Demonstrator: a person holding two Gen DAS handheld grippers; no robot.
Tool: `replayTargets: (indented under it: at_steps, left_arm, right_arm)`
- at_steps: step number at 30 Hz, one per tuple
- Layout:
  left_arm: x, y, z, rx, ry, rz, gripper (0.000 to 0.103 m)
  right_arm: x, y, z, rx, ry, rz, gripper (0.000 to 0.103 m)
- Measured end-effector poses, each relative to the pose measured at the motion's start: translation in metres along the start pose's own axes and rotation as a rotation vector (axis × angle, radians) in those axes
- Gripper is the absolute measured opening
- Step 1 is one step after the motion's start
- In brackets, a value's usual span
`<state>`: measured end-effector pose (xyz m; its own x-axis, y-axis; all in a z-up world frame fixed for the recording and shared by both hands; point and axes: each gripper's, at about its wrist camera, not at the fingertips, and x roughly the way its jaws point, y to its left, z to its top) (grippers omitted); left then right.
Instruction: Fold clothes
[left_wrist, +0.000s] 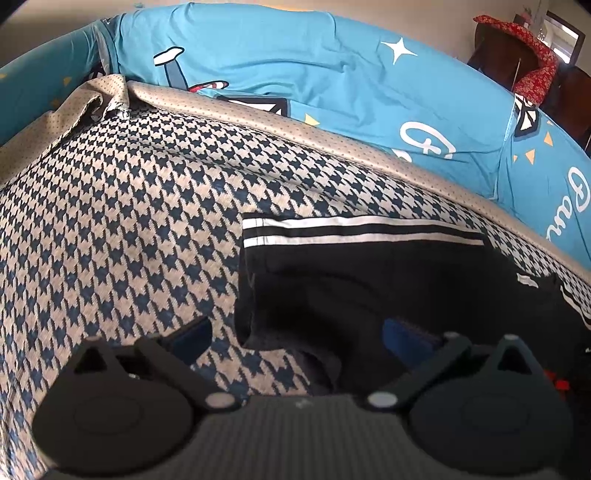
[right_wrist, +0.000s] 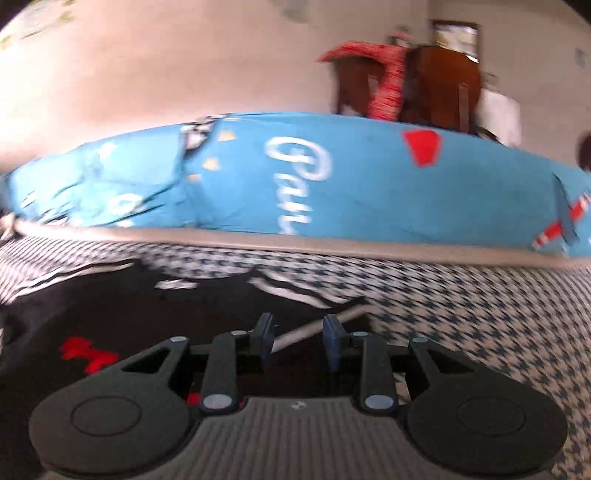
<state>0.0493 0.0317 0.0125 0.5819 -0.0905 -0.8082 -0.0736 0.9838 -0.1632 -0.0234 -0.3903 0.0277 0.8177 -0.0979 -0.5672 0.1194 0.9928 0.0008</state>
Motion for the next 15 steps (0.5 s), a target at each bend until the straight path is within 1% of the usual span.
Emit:
replayTargets:
  at_steps: [3, 8, 13, 15]
  left_arm:
    - [0.0, 0.0, 0.0, 0.0, 0.001, -0.001, 0.103]
    - [0.0, 0.0, 0.0, 0.002, 0.003, -0.002, 0.103]
    - [0.0, 0.001, 0.0, 0.001, 0.007, -0.013, 0.103]
    - [0.0, 0.001, 0.001, 0.004, 0.009, -0.015, 0.103]
  right_arm:
    - [0.015, -0.011, -0.004, 0.043, 0.043, -0.098, 0.029]
    - [0.034, -0.026, -0.008, 0.128, 0.08, -0.184, 0.029]
    - [0.046, -0.018, -0.009, 0.125, 0.061, -0.148, 0.029]
    - [0.054, -0.01, -0.01, 0.102, 0.064, -0.147, 0.029]
